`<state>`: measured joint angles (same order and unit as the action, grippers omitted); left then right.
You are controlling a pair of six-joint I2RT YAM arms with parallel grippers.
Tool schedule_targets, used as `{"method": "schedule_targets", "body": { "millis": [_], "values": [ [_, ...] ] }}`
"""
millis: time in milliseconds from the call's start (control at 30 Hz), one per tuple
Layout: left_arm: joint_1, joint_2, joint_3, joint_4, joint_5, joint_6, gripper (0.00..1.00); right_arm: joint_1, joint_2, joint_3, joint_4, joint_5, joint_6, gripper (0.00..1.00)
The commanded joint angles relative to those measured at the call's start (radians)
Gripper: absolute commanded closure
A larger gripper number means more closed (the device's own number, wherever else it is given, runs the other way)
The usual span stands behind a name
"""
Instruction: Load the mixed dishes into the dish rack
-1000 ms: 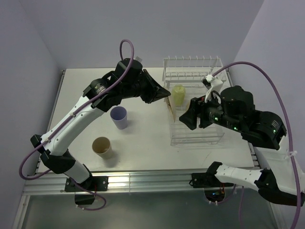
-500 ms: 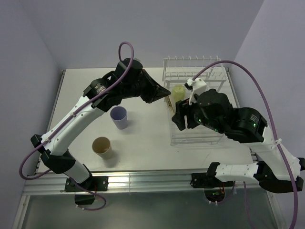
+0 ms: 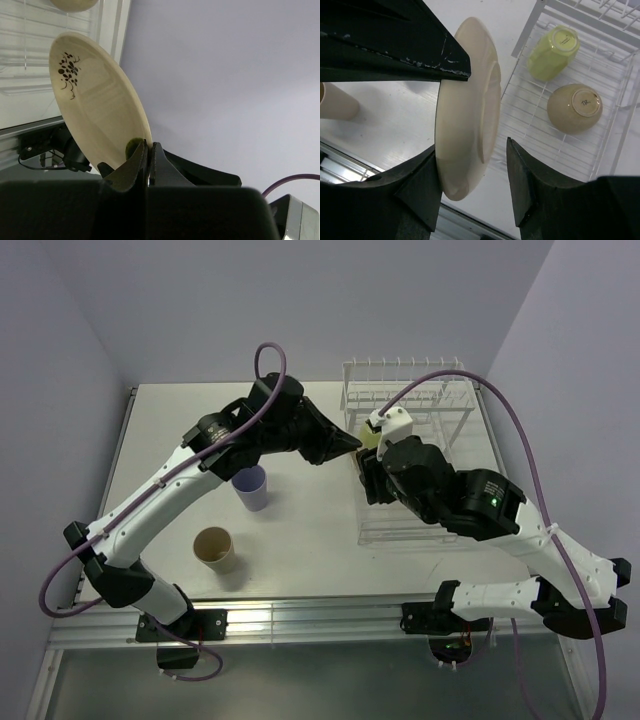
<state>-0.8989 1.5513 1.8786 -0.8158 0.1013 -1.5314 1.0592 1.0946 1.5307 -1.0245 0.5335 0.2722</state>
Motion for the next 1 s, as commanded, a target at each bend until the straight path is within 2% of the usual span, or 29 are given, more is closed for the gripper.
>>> {"method": "schedule_targets", "body": {
  "millis": [0,100,167,200,233,300,333,367,400,467,500,567,633,667,733,867,967],
  "values": [
    [-0.009,-0.077,-0.038,0.087,0.043,-0.041,1.00,0.007,-0.013,-0.018,0.087,0.075,-0.022,0.46],
    [-0.009,-0.080,-0.044,0.098,0.052,-0.044,1.00,0.008,-0.027,-0.049,0.116,0.060,-0.013,0.51],
    [-0.009,-0.077,-0.044,0.109,0.060,-0.042,1.00,0.008,-0.030,-0.060,0.122,0.056,-0.010,0.61],
    [-0.009,-0.074,-0.042,0.110,0.064,-0.042,1.00,0.008,-0.029,-0.058,0.113,0.057,-0.005,0.68],
    [-0.009,-0.074,-0.045,0.118,0.067,-0.041,1.00,0.010,-0.024,-0.053,0.110,0.059,-0.002,0.84],
    [-0.009,-0.076,-0.055,0.132,0.075,-0.039,1.00,0.015,-0.021,-0.050,0.104,0.059,0.004,0.97],
    [-0.009,-0.080,-0.058,0.136,0.077,-0.036,1.00,0.016,-0.024,-0.046,0.104,0.062,0.008,1.00],
    [-0.009,-0.080,-0.059,0.141,0.075,-0.030,1.00,0.016,-0.025,-0.047,0.104,0.062,0.018,1.00],
    [-0.008,-0.080,-0.056,0.139,0.072,-0.026,0.95,0.019,-0.028,-0.044,0.103,0.062,0.025,1.00],
    [-0.005,-0.083,-0.058,0.138,0.072,-0.015,0.81,0.019,-0.027,-0.040,0.093,0.059,0.039,1.00],
    [-0.003,-0.088,-0.068,0.145,0.072,-0.015,0.65,0.021,-0.024,-0.038,0.081,0.062,0.042,1.00],
    [0.008,-0.106,-0.081,0.171,0.078,-0.004,0.46,0.025,-0.021,-0.034,0.061,0.069,0.056,1.00],
    [0.015,-0.120,-0.044,0.146,0.039,0.022,0.35,0.030,-0.019,-0.027,0.047,0.086,0.061,1.00],
    [0.029,-0.122,-0.020,0.123,0.019,0.063,0.22,0.028,-0.019,-0.026,0.034,0.091,0.065,1.00],
    [0.046,-0.134,0.065,0.043,-0.049,0.135,0.18,0.028,-0.016,-0.015,0.020,0.117,0.074,1.00],
    [0.078,-0.163,0.194,-0.124,-0.169,0.235,0.20,0.028,0.022,0.040,-0.005,0.200,0.074,1.00],
    [0.087,-0.207,0.156,-0.131,-0.230,0.280,0.22,0.027,0.066,0.121,-0.017,0.304,0.059,1.00]
  ]
}}
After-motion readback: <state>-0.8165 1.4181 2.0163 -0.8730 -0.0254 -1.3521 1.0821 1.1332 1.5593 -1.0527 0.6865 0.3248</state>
